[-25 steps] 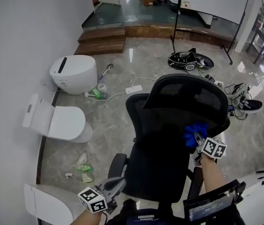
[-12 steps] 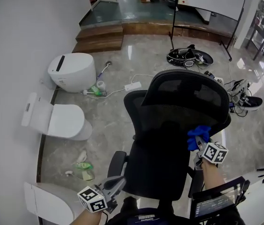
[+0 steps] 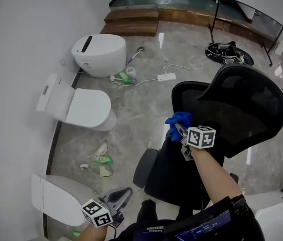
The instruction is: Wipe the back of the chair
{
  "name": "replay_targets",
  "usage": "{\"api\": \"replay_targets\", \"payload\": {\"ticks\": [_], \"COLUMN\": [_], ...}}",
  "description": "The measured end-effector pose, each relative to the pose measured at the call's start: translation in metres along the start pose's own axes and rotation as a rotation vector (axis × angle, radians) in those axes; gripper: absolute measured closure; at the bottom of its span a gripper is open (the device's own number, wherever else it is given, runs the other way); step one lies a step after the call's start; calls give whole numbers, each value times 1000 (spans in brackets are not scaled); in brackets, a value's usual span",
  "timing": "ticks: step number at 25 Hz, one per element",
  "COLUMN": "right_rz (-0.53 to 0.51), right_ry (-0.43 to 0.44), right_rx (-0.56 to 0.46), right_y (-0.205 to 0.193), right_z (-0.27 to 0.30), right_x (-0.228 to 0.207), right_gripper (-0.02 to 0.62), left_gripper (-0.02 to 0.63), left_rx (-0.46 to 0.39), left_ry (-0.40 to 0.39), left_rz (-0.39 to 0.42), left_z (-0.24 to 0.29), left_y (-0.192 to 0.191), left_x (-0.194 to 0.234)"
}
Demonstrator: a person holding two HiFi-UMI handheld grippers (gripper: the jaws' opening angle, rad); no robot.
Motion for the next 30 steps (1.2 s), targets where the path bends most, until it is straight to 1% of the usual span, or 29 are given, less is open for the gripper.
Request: {"api": "replay_targets", "payload": {"ticks": [2,4,6,9,13,19,21,24,26,27,28,30], "right_rz": [11,9,8,44,114,235,264,288,285,270,248,208], "right_ry": [-8,-17,-36,-74,-153,-307,-359,-420,-428,-418,-395,-321], "right_rx": [3,1,-9,-46,-99,-185,-212,-244,-259,-256,-245,-208], "right_y": [0,-2,-4,-7,-13,-27,-36,-46,-49,-50,-51,-54], "right_z": [5,-3,-19,-55,-128,-263,-299,-341,-353,-351,-343,-310], "right_x": [-6,-16,-31,-59,-110,-192,-213,-235,-239,-236,-229,-206], "right_gripper": [531,532,532,532,532,532,532,531,532,532,532,532], "left_gripper": [604,604,604,604,604,604,604,604,604,604,604,604], "left_rx": [2,3,6,24,63,117,136,145,140,135,129,121], "left_ry": [13,22,13,-16,-76,-157,-175,-181,-165,-152,-136,-100], "left_rz": [-10,-30,-30,-16,15,52,64,98,126,137,143,144], "left_z": [-4,-2,6,22,58,118,132,149,158,161,163,164], "left_y": [-4,-8,-11,-11,-11,-15,-17,-19,-20,-20,-21,-23], "left_x": [8,11,10,4,-20,-77,-86,-87,-80,-73,-64,-44]}}
Point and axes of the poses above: the fingertips, and each gripper's own axes: z forward along the fingers, x to its left, y out of its top, the point moved 6 cm from there along -z, backward along the fingers, and after that the axes turned 1 degree about x, right-handed, at the moved point
